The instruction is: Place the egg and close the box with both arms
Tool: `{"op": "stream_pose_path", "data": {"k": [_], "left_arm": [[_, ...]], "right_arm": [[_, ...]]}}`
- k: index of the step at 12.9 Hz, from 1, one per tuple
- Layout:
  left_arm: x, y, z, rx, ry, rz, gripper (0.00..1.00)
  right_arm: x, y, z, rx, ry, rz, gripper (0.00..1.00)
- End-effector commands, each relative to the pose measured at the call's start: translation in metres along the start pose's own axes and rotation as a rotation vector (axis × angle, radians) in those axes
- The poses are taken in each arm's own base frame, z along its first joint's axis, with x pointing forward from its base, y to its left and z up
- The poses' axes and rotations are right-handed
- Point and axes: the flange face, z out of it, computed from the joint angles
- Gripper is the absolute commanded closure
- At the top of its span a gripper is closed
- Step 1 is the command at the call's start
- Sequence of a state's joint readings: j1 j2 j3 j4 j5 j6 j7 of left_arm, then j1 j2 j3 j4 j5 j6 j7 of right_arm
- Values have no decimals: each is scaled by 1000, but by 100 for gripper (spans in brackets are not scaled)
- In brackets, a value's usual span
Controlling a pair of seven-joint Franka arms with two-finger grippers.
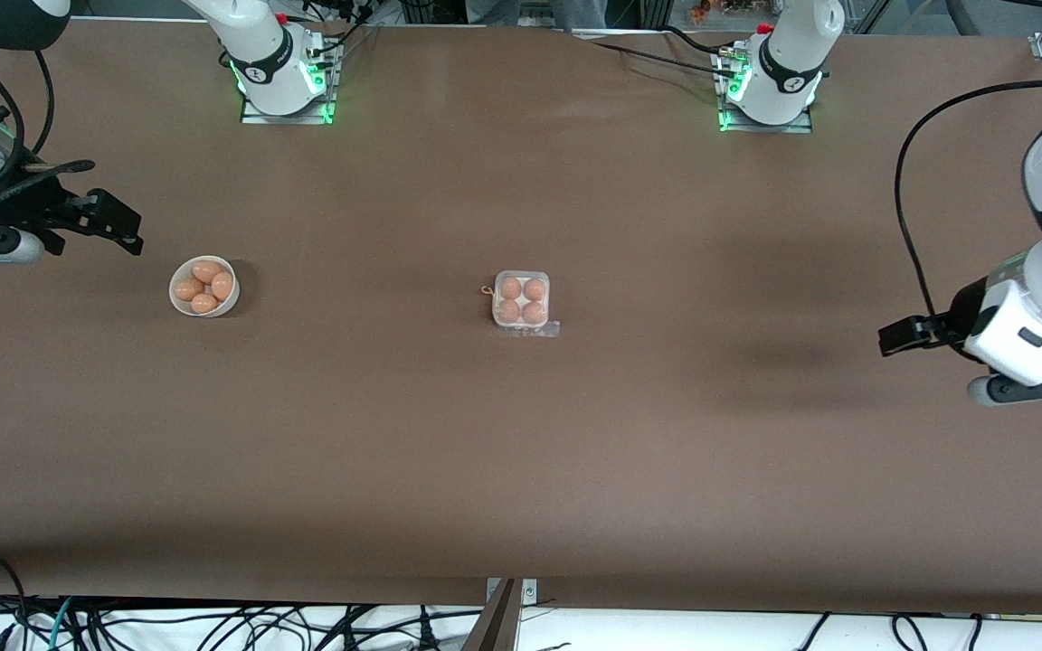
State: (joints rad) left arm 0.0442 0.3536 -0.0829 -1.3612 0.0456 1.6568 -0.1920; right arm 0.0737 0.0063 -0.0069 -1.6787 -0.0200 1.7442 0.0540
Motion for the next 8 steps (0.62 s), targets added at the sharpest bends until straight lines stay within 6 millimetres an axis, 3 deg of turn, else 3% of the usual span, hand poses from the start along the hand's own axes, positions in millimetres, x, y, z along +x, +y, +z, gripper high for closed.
{"op": "stream_pose_path", "data": {"k": [1, 4, 8], "left_arm": [[-35, -9, -9, -12, -5, 28, 0], [-51, -4, -27, -51, 13, 23, 0], [-64, -4, -13, -60, -35, 26, 0]], "right_arm": [[1, 2, -5, -14, 1, -6, 0], [1, 2, -5, -14, 1, -6, 0], [1, 2, -5, -12, 1, -6, 0]]}}
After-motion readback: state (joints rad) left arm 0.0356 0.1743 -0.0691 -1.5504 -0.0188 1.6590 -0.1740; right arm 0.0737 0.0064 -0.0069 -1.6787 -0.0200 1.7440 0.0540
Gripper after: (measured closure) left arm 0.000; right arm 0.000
